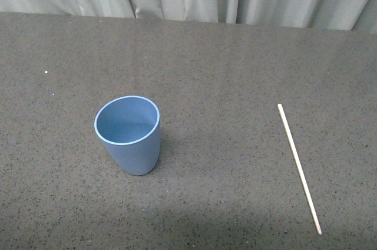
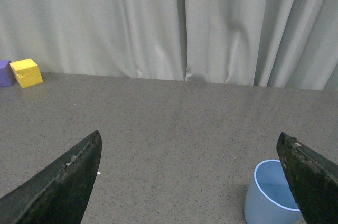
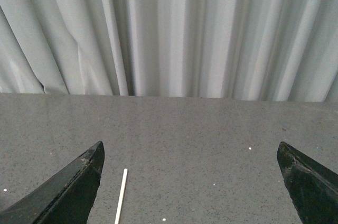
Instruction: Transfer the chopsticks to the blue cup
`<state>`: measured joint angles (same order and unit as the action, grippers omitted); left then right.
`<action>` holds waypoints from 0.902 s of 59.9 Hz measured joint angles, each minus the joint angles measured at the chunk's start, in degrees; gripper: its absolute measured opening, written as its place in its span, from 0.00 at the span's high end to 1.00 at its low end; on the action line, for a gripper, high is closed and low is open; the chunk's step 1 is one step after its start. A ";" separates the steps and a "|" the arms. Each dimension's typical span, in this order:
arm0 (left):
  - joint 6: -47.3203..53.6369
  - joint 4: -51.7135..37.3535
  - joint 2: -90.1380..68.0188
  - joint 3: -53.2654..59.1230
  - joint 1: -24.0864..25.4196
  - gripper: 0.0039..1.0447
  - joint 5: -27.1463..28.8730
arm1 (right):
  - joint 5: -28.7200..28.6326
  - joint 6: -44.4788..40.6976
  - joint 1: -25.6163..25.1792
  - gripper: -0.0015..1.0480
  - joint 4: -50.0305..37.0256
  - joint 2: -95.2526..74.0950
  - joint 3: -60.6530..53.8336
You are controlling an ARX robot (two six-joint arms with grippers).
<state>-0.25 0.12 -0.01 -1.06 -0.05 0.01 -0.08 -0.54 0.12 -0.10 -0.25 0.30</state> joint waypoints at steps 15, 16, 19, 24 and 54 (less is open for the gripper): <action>0.02 0.00 0.00 0.00 0.00 0.06 0.00 | 0.00 0.00 0.00 0.09 0.02 0.00 0.00; 0.00 0.00 0.00 0.00 0.00 0.06 0.00 | 0.00 0.00 0.00 0.09 0.02 0.00 0.00; 0.00 0.00 0.00 0.00 0.00 0.06 0.00 | 0.00 0.00 0.00 0.09 0.02 0.00 0.00; 0.02 0.00 0.00 0.00 0.00 0.06 0.00 | 0.00 0.00 0.00 0.09 0.02 0.00 0.00; 0.00 0.00 0.00 0.00 0.00 0.06 0.11 | 17.44 -12.28 5.11 0.09 -4.57 -8.74 0.72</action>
<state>-0.25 0.12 -0.01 -1.06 -0.05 0.12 17.37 -12.82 5.23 -4.67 -8.99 1.02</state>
